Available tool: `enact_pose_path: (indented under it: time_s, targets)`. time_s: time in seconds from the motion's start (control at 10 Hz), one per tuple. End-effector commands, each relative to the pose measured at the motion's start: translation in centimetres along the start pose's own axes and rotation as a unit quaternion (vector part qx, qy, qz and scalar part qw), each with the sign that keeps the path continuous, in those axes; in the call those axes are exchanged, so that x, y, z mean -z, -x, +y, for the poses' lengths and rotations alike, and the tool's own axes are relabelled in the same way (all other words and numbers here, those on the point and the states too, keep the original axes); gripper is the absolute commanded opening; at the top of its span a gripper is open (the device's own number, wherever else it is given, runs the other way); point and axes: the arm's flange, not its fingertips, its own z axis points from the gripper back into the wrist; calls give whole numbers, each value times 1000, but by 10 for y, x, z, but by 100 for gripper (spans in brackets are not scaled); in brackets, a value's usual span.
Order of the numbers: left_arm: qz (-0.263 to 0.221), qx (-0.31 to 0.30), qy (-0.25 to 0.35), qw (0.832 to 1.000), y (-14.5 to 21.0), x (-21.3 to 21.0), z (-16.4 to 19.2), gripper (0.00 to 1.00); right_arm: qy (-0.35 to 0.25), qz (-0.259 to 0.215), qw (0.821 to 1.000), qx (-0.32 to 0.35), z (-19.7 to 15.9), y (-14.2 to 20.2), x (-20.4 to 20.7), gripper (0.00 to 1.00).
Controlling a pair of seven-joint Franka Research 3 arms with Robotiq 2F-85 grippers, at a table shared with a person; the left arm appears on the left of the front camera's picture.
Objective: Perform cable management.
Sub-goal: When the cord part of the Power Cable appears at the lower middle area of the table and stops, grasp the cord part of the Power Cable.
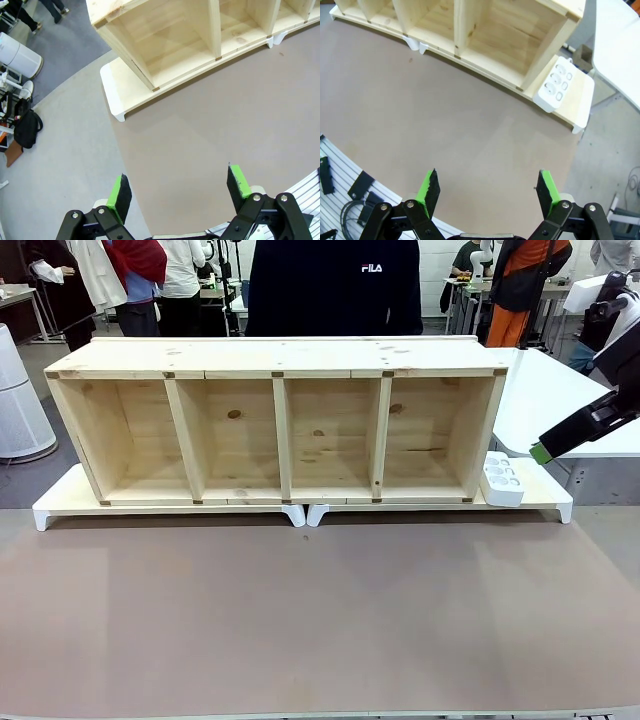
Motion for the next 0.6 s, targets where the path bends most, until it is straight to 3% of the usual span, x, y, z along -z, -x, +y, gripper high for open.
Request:
enact_pose_path:
  time_s: [0.0,0.5]
  targets:
    - [0,0,0,1000,0,0,0,100,-1,-1,1000,-3,0,0,0,100]
    - [0,0,0,1000,0,0,0,100,-1,-1,1000,-3,0,0,0,100]
